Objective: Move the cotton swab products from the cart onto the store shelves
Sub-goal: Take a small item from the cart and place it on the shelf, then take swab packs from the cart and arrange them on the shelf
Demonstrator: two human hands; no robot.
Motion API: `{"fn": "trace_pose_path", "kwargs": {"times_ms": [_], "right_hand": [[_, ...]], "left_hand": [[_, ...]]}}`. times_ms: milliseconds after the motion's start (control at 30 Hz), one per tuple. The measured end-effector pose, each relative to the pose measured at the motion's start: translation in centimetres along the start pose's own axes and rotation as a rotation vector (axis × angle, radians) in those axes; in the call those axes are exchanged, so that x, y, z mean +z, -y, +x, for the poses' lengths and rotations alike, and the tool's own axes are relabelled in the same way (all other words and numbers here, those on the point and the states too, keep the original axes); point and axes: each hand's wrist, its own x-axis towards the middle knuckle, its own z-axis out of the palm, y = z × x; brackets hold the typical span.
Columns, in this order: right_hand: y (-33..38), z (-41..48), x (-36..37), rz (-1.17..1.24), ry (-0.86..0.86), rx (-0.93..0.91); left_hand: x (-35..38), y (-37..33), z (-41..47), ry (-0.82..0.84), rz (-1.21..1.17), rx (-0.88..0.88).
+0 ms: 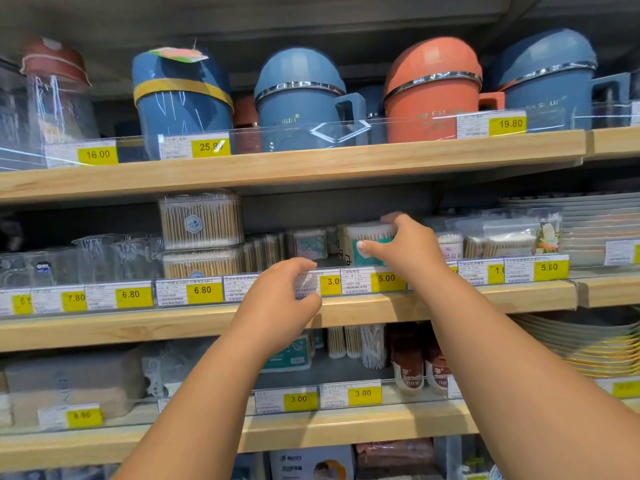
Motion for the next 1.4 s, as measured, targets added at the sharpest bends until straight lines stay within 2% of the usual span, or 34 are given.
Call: {"fn": "trace_pose_path", "kwargs": {"times_ms": [167,267,433,567,767,900,1000,1167,1400], "right_hand": [[0.0,-0.1,-0.2,-0.102,0.057,-0.016],[0.4,-0.5,-0.2,-0.014,-0.041,-0.052],[2.7,-3.9,2.2,0.097,-0.193,-0.323],[5.2,-7.9,6.0,0.117,-0.112,-0.543],[8.0,-13.4,13.2,0.287,0.197,-0.646],[9.6,-18.5,19.6,0.399,0.443,-0.664],[10.6,-24.1,25.2,0.471,0.703,-0.629],[11.2,-34.3,32.6,0.468,1.096,-0.581],[10.9,-46.8,40.6,0.324,1.509,-0.572]], "left_hand": [[0.2,0.2,0.0,-0.018,-0.002,0.015],[0.4,0.6,-0.2,-0.029,-0.026,0.024],[0.6,2.1,-1.3,-0.112,-0.110,0.011],[0.2,5.4,-3.6,-0.223,-0.205,-0.065],[-1.8,11.4,-9.7,-0.341,-0.159,-0.267],[-3.8,16.1,-16.2,-0.378,-0.109,-0.488],[-5.3,20.1,-22.8,-0.382,-0.059,-0.703],[-6.7,25.3,-33.9,-0.376,-0.050,-1.059],[-6.9,31.5,-49.3,-0.279,-0.060,-1.471]]}}
